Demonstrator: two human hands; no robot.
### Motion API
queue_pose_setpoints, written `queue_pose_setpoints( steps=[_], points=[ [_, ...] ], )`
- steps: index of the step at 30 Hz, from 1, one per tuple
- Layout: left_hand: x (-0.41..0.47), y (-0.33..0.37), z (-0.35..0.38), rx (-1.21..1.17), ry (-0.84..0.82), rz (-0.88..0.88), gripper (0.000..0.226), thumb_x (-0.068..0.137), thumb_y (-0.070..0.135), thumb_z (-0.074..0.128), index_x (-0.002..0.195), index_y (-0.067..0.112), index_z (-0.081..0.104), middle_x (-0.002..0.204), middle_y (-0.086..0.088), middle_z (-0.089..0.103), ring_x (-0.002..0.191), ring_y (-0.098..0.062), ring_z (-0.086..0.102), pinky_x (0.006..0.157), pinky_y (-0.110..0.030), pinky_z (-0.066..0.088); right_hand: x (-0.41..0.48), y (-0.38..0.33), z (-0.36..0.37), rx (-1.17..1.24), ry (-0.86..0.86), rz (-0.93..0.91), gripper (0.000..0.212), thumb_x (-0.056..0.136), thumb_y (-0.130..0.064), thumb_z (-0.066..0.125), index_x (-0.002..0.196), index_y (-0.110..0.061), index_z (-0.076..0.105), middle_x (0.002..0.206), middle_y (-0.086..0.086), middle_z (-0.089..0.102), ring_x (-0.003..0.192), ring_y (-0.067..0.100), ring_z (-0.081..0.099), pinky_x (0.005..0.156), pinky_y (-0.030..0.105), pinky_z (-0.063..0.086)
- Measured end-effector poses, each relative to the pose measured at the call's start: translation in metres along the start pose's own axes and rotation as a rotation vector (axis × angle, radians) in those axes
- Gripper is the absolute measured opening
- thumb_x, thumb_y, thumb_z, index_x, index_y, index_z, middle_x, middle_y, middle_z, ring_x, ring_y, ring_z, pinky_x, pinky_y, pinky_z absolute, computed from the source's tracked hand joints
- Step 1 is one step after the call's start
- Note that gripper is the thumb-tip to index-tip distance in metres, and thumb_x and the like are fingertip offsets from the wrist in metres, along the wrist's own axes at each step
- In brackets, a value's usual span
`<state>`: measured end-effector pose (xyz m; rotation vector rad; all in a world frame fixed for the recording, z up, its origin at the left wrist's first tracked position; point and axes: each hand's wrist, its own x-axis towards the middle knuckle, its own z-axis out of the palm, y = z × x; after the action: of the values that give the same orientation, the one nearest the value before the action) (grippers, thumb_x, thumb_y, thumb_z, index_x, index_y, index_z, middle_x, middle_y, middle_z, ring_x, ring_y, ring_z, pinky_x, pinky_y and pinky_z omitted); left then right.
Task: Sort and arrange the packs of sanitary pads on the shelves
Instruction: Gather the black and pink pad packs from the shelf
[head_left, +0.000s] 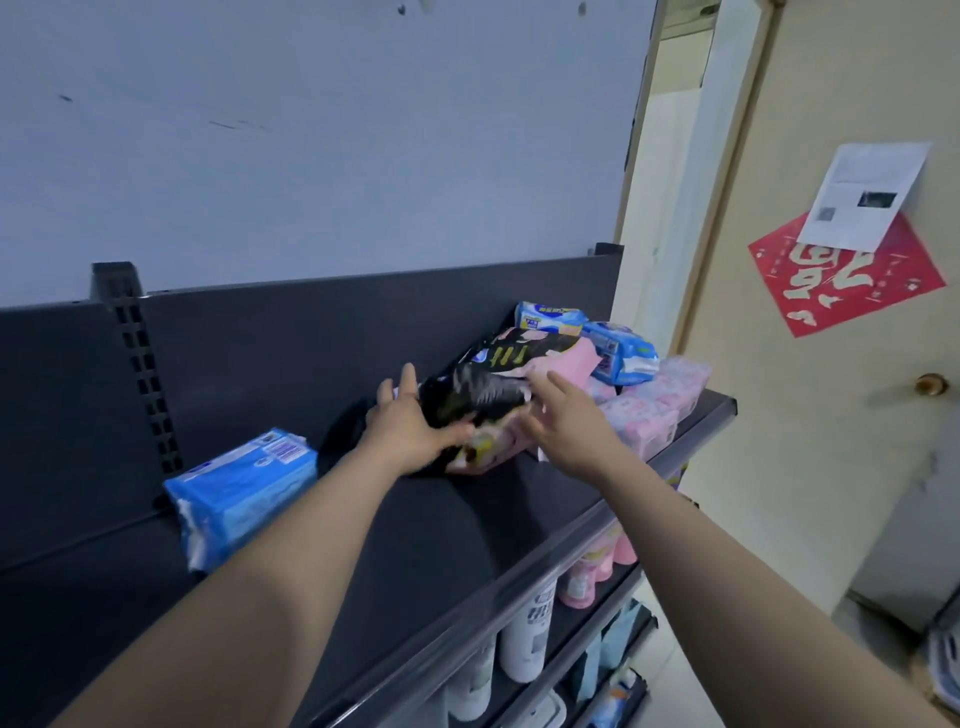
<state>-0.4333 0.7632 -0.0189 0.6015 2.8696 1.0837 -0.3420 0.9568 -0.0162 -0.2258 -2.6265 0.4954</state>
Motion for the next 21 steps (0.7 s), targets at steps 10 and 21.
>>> queue_pose_setpoints(
  steps=[10,21],
  points=[
    [0.031,0.011,0.010,-0.294,0.082,0.045,0.035,0.078,0.045,0.076,0.104,0.024,0.068,0.087,0.016,0.066,0.079,0.006,0.057,0.061,-0.012,0.039,0.073,0.054,-0.011,0.110,0.151,-0.021,0.052,0.087,-0.045,0.036,0.122,-0.017,0.061,0.124,0.011,0.054,0.118,0.032,0.047,0.102,0.041,0.037],
    [0.019,-0.004,-0.002,-0.242,0.132,-0.172,0.037,0.083,0.058,0.064,0.103,0.028,0.068,0.095,0.009,0.071,0.090,-0.012,0.066,0.078,-0.029,0.050,0.114,0.071,-0.001,0.056,-0.244,0.230,0.117,0.039,-0.076,0.072,0.142,-0.047,0.025,0.141,0.018,0.020,0.139,0.037,0.015,0.112,0.053,0.025]
  ],
)
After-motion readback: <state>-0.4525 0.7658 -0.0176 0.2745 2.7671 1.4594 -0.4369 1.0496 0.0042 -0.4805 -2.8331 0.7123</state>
